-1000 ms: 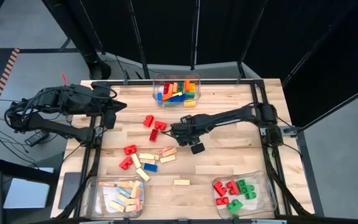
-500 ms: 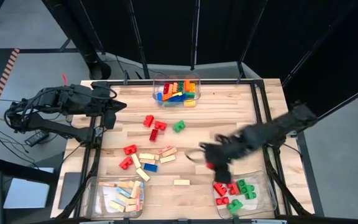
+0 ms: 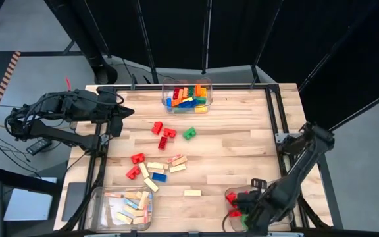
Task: Sort blocks by size
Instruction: Put the 2-stud red game piece into the bottom right transparent bin, then put the 2-stud green game piece into the bottom right transparent bin, then put the 2-stud red game piece into the bottom right transparent bin
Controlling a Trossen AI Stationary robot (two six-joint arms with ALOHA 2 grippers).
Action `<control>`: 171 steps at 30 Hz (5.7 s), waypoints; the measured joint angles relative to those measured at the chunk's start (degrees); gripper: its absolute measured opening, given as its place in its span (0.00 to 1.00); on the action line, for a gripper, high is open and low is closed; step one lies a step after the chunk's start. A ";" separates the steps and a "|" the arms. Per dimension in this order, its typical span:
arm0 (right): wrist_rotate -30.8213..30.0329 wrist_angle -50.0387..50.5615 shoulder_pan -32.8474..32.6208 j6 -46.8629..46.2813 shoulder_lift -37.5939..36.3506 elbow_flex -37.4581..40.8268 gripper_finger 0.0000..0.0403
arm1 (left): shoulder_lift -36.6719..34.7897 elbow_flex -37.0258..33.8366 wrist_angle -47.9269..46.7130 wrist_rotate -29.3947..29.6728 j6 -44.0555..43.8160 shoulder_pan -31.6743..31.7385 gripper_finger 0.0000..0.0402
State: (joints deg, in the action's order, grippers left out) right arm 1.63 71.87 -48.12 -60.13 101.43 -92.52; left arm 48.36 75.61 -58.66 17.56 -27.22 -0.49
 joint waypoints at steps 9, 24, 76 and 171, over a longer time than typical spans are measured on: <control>7.89 -0.35 2.82 4.06 5.30 0.03 0.88 | 0.00 0.00 -0.01 -0.01 0.00 0.02 0.03; -13.62 -4.96 33.72 47.72 -1.34 0.01 0.85 | 0.00 0.00 -0.01 -0.02 1.31 0.02 0.03; -2.47 -4.28 50.02 72.86 11.48 -13.04 0.45 | 0.00 0.00 -0.15 0.72 3.02 0.02 0.03; -4.94 -25.41 56.39 67.64 38.65 -25.28 0.80 | 0.01 0.00 -0.97 0.63 3.10 0.02 0.03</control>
State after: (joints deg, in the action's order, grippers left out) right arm -3.31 46.47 8.27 7.51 140.08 -117.80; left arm 48.37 75.61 -59.63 18.20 -24.12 -0.47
